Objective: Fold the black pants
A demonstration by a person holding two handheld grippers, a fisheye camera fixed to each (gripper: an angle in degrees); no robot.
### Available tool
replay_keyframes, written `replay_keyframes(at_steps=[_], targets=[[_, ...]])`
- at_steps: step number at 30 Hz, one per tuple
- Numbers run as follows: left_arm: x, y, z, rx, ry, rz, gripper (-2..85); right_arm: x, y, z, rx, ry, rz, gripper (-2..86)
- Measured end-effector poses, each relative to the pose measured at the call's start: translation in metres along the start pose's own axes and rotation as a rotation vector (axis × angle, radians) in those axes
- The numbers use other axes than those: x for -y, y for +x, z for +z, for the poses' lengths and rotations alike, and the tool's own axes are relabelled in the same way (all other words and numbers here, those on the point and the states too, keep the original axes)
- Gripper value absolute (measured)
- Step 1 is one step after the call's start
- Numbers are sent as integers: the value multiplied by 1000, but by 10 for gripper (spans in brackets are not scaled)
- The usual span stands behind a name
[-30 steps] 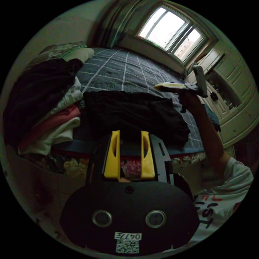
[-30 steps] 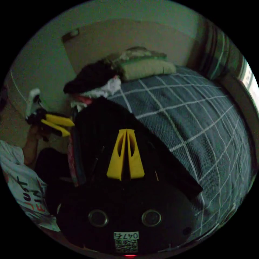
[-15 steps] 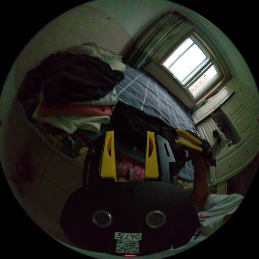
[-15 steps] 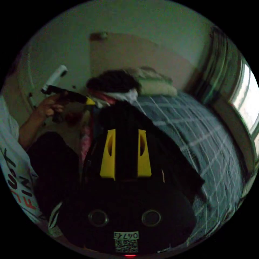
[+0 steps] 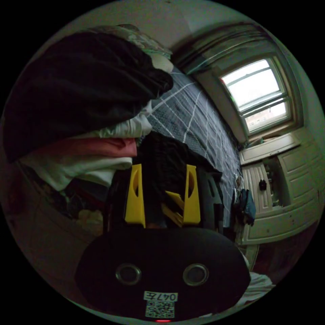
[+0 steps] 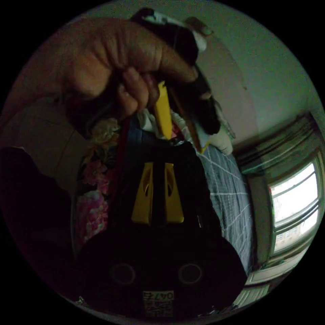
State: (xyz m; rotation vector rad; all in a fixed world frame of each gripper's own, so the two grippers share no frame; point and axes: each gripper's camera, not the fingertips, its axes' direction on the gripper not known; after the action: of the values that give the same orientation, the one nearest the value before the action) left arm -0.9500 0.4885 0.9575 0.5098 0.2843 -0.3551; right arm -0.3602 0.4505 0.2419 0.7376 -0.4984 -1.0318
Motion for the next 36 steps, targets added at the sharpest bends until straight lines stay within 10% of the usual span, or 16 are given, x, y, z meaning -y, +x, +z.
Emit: replay_keyframes(at_steps=[12, 23, 36], targets=[[17, 43, 78, -251, -7, -215, 67, -98, 40, -84, -104, 156, 182, 11], [0, 396, 208, -82, -258, 568, 73, -334, 193, -212, -224, 131, 767, 13], [-42, 556, 369, -7, -379, 765, 172, -688, 284, -200, 98, -87, 1333, 46]])
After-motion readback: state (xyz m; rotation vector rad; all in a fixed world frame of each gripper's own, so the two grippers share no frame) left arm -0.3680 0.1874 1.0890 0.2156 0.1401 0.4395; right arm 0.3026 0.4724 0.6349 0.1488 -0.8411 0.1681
